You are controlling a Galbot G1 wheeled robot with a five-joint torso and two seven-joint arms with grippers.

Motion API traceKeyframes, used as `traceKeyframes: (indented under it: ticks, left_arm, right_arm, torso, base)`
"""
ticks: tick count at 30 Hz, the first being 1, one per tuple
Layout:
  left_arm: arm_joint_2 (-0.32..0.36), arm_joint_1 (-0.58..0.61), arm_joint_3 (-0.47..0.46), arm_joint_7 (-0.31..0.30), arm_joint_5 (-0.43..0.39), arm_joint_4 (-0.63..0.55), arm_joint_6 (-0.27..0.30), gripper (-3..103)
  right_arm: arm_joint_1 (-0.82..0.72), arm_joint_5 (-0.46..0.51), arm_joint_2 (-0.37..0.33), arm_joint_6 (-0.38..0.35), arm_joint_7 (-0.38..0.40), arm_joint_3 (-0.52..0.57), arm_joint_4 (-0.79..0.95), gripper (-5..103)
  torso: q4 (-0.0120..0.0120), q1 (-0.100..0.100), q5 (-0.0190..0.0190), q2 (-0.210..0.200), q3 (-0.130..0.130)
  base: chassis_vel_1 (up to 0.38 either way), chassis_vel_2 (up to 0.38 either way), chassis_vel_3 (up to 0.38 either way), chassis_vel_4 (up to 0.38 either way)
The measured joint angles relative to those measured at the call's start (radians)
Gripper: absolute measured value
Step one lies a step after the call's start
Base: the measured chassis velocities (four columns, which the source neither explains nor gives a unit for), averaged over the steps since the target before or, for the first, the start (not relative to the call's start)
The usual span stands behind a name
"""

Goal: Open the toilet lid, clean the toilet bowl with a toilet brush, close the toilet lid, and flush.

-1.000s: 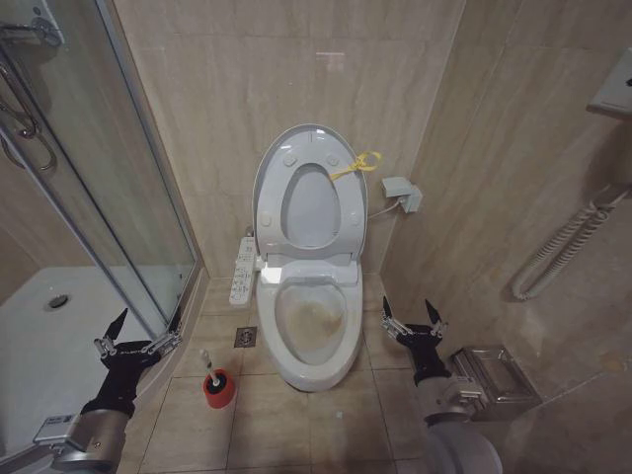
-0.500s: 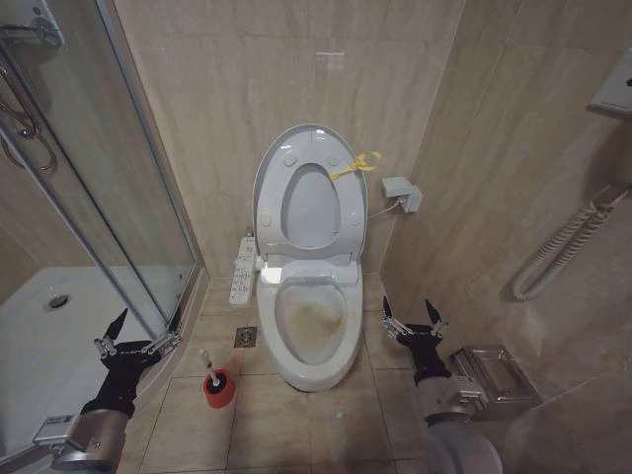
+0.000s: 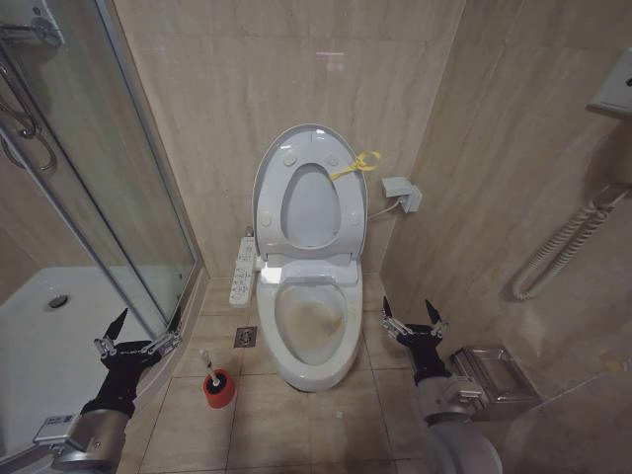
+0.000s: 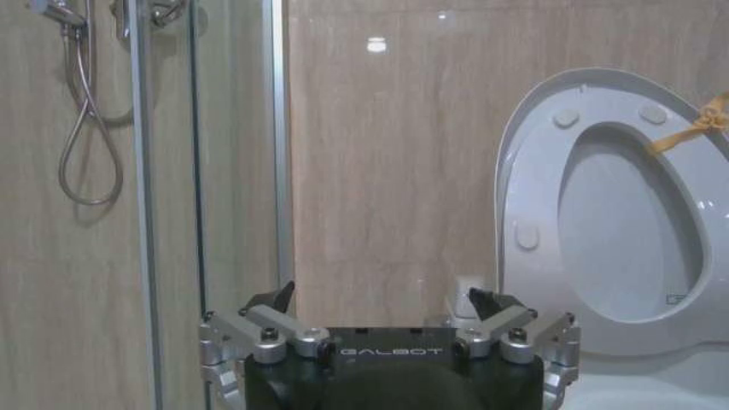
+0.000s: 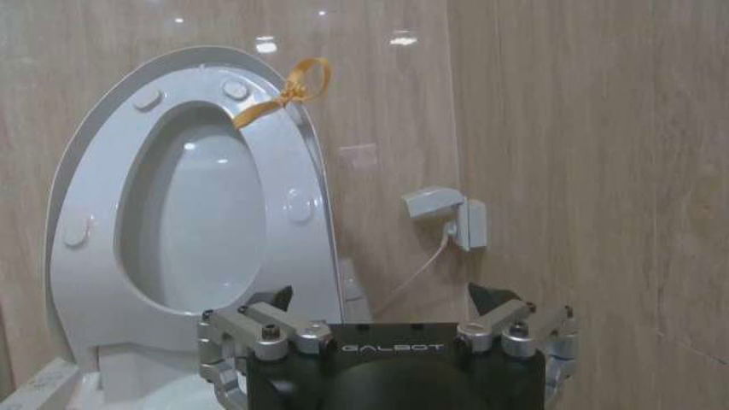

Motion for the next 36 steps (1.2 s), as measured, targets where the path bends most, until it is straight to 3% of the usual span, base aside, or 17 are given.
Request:
traceKeyframes:
  ticks: [36]
  left_arm:
    - [0.000,0.000,0.000,0.000,0.000,0.000,0.000,100]
  right_arm:
    - [0.000,0.000,0.000,0.000,0.000,0.000,-0.001,100]
  torso:
    - [0.0000,0.000,0.0000,0.000,0.000]
  base:
    - [0.000,0.000,0.000,0.000]
